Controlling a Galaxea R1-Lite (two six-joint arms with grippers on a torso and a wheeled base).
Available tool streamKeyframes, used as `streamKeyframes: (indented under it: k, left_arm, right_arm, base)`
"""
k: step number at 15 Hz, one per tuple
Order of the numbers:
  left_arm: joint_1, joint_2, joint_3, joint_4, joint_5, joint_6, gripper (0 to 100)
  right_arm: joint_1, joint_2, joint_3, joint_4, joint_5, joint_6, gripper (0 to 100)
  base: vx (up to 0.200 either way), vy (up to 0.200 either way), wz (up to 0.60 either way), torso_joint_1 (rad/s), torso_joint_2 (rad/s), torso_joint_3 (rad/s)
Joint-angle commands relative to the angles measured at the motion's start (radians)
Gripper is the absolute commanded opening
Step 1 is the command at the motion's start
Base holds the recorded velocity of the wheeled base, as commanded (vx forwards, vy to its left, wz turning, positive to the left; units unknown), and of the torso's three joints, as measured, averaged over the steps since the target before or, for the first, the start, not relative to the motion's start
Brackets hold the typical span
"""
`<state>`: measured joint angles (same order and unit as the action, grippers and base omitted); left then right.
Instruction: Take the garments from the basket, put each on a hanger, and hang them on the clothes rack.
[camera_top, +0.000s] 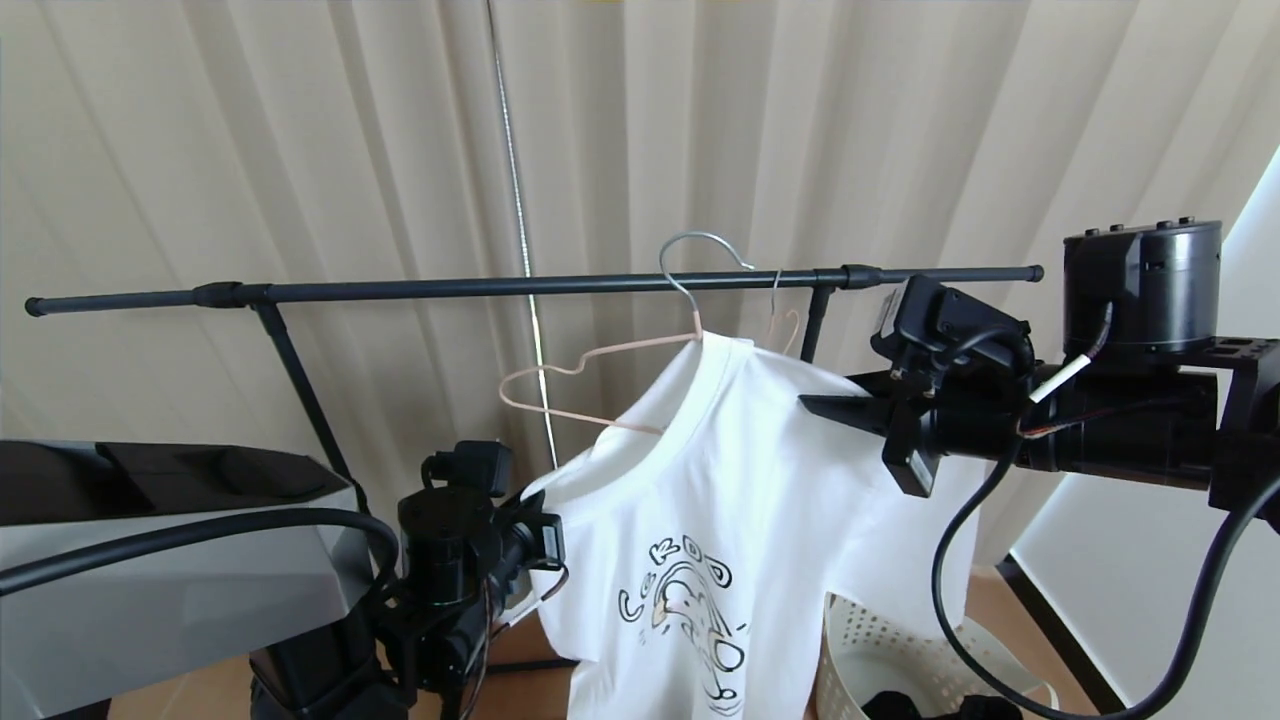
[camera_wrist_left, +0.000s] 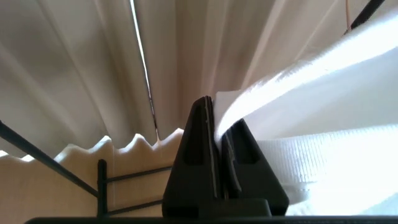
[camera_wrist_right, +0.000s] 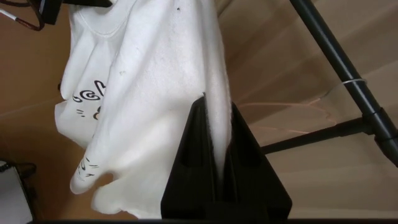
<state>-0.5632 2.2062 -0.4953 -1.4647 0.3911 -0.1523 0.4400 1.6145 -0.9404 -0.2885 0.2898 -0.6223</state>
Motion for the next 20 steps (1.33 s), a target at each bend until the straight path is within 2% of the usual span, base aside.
streamKeyframes:
  k: [1, 5, 8, 10, 14, 20]
  left_arm:
    - [0.012, -0.017, -0.003, 0.000, 0.000, 0.002, 0]
    - [0.034, -0.020, -0.006, 0.000, 0.000, 0.010, 0]
    - [0.036, -0.042, -0.005, 0.000, 0.000, 0.011, 0]
    - [0.045, -0.042, -0.005, 0.000, -0.001, 0.023, 0]
    - [0.091, -0.059, -0.023, 0.000, -0.005, 0.025, 0]
    - [0.106, -0.091, -0.034, 0.000, -0.005, 0.027, 0]
  right_arm:
    - [-0.003, 0.001, 0.075, -0.077, 0.002, 0.019, 0]
    - [-0.007, -0.010, 0.215, -0.219, 0.002, 0.061, 0]
    - [-0.020, -0.019, 0.339, -0.383, 0.034, 0.102, 0]
    - [-0.021, -0.018, 0.381, -0.462, 0.035, 0.108, 0]
    - [-0.018, -0.041, 0.417, -0.471, 0.035, 0.107, 0]
    - [-0.012, -0.050, 0.453, -0.471, 0.034, 0.102, 0]
  base:
    - [0.000, 0.000, 0.00, 0.000, 0.00, 0.000]
    - [0.000, 0.000, 0.00, 0.000, 0.00, 0.000]
    - [0.000, 0.000, 0.00, 0.000, 0.00, 0.000]
    - [0.000, 0.000, 0.00, 0.000, 0.00, 0.000]
    - [0.000, 0.000, 0.00, 0.000, 0.00, 0.000]
    - [0.000, 0.000, 0.00, 0.000, 0.00, 0.000]
